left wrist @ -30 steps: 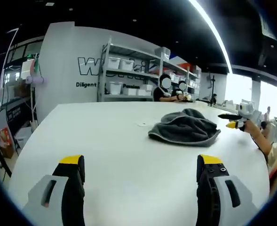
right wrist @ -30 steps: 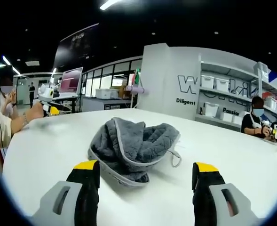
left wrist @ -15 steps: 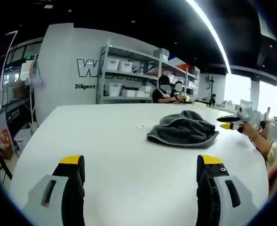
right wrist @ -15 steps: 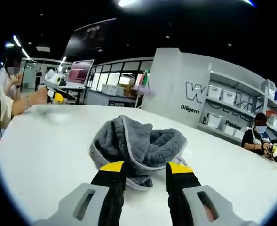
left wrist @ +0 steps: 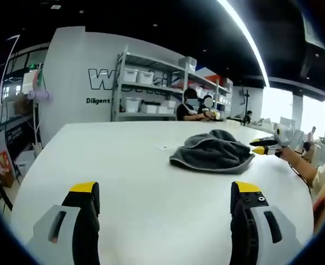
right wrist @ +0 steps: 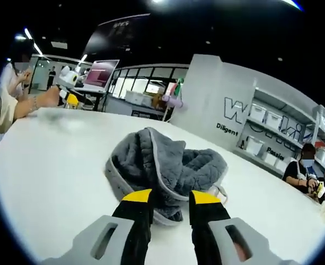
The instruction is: Fold the towel on the table until its edges align and the towel forms a compact rectangular stack.
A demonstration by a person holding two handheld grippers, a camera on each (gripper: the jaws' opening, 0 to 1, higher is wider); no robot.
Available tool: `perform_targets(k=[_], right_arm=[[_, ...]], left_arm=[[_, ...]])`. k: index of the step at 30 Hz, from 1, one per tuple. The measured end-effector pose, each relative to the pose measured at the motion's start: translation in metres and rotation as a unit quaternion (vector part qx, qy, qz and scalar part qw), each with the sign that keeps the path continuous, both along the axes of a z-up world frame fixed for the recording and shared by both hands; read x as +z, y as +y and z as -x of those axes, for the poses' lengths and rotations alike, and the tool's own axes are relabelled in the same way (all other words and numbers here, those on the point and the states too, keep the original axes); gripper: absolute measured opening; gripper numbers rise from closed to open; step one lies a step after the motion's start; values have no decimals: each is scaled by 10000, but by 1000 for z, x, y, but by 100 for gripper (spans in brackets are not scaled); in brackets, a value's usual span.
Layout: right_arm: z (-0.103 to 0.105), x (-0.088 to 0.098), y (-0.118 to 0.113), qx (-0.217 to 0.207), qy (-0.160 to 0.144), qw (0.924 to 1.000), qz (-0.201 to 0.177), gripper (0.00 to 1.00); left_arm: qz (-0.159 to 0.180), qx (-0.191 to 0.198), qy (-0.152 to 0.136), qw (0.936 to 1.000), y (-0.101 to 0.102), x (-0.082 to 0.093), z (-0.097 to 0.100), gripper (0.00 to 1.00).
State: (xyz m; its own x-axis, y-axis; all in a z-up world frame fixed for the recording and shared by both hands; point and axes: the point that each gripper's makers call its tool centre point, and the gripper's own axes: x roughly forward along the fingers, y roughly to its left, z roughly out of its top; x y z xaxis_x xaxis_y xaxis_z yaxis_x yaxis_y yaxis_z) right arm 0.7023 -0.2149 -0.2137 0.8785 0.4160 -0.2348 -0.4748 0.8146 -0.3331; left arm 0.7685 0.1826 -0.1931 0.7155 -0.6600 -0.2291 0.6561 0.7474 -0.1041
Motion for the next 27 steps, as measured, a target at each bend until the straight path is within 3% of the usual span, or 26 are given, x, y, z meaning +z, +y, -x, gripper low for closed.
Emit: perform_targets(k=[8, 18, 27], right_arm=[[-4, -4, 1, -21, -20, 9998, 172, 19], [-7, -9, 3, 75, -76, 9984, 554, 6], [-6, 3, 4, 6, -306, 9979, 578, 4]], left_arm=[[-44, 7, -18, 10000, 0, 1, 0, 97], [-67, -9, 2, 10000, -1, 1, 0, 97], [-86, 3, 16, 10000, 0, 0, -2, 96]])
